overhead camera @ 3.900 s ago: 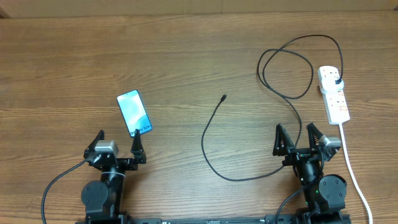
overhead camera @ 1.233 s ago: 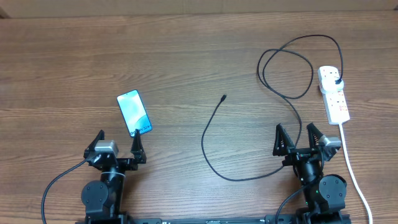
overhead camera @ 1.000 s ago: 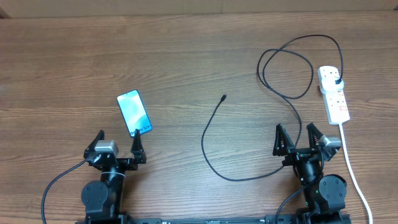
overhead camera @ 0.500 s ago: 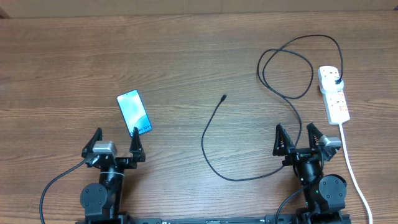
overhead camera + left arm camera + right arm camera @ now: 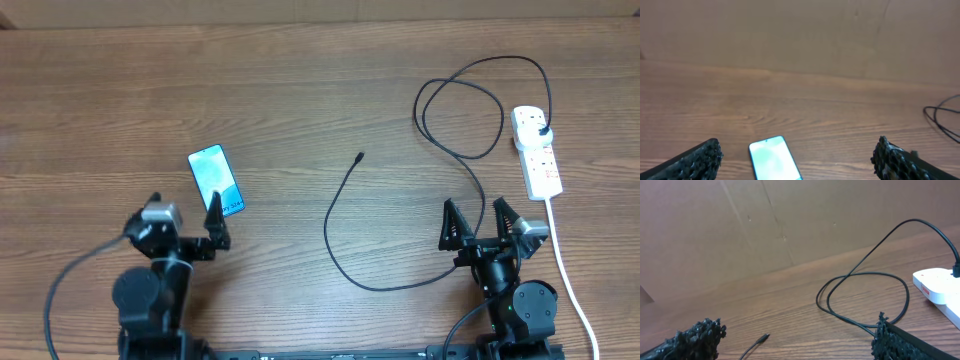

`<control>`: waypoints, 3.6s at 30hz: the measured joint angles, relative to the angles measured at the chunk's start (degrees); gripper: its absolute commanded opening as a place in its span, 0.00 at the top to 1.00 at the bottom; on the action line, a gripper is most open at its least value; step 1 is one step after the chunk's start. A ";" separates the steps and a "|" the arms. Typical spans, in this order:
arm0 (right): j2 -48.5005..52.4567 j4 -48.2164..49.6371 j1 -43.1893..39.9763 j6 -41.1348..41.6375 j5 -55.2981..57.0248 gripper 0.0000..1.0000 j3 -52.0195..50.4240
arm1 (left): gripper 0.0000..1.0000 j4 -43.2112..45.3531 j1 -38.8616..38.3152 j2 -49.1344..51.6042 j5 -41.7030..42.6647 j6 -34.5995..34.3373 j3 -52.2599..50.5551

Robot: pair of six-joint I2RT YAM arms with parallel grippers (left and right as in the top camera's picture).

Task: Plug charger to phone and switch on socket
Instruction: 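Move the left gripper over the blue phone and lower onto it, then close the left gripper on the phone's bottom edge and lift it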

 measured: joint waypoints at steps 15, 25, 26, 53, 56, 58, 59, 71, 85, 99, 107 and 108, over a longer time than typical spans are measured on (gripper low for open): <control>0.00 0.00 0.00 -0.02 0.02 0.00 0.00 | 0.00 -19.69 0.00 30.42 4.04 0.57 30.14; 0.00 0.04 0.00 -0.02 0.02 0.00 0.00 | 0.00 -34.12 0.00 50.18 9.33 1.11 46.93; 0.00 0.00 -0.02 0.00 0.02 0.00 0.00 | 0.00 -34.12 0.00 51.30 10.16 1.09 47.28; 0.00 0.02 0.00 -0.02 0.00 0.00 0.00 | 0.08 -51.91 -2.23 68.89 4.17 -6.12 64.78; 0.00 0.00 0.00 0.00 0.00 0.00 0.00 | 0.10 -53.35 -2.34 72.59 2.38 -7.43 65.72; 0.00 0.00 -0.02 -0.02 0.00 0.00 0.00 | 0.09 -54.16 -2.34 75.23 1.42 -8.26 65.72; 0.00 0.00 0.00 0.00 0.02 0.00 0.00 | 0.09 -54.55 -2.34 76.52 1.01 -8.57 65.79; 0.00 0.02 0.00 0.00 0.00 0.00 0.00 | 0.00 -53.72 -3.48 89.72 -2.32 -12.92 65.81; 0.00 0.02 -0.02 0.02 0.00 0.00 0.00 | 0.00 -50.03 -3.74 98.75 -3.34 -15.47 65.81; 0.00 0.02 -0.02 -0.02 0.02 0.00 0.00 | 0.01 -46.53 -3.74 98.79 -6.16 -15.50 65.51; 0.00 0.02 0.00 0.00 0.00 0.00 0.00 | 0.08 -44.59 -3.74 98.40 -7.80 -15.67 64.37; 0.00 0.04 0.00 -0.02 0.02 0.00 0.00 | 0.09 -44.50 -3.74 98.40 -7.85 -15.65 64.28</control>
